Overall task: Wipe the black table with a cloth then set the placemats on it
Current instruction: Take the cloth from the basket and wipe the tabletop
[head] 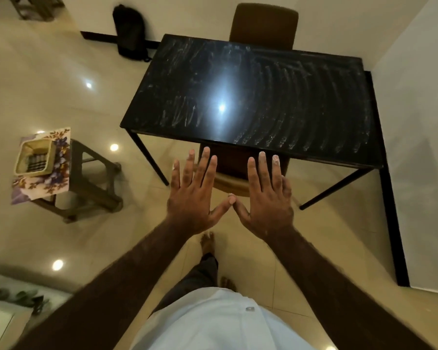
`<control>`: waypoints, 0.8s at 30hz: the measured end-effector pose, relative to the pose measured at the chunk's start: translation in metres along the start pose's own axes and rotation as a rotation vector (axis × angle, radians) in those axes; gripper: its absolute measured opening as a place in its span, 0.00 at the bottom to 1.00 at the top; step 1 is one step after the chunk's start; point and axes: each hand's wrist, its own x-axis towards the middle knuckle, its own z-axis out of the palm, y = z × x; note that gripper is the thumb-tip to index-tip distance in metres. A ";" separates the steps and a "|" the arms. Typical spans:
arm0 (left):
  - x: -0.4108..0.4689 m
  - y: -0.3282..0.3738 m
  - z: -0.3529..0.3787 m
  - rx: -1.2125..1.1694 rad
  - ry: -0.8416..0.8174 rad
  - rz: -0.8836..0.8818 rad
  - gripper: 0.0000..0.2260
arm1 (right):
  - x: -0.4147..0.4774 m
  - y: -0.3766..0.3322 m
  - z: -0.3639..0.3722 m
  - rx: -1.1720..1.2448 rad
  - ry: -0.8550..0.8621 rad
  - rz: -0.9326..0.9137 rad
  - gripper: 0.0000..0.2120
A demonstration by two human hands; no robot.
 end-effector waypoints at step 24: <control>-0.328 -0.202 -0.033 0.001 0.018 -0.814 0.45 | -0.038 -0.335 0.028 0.080 -0.169 -0.818 0.44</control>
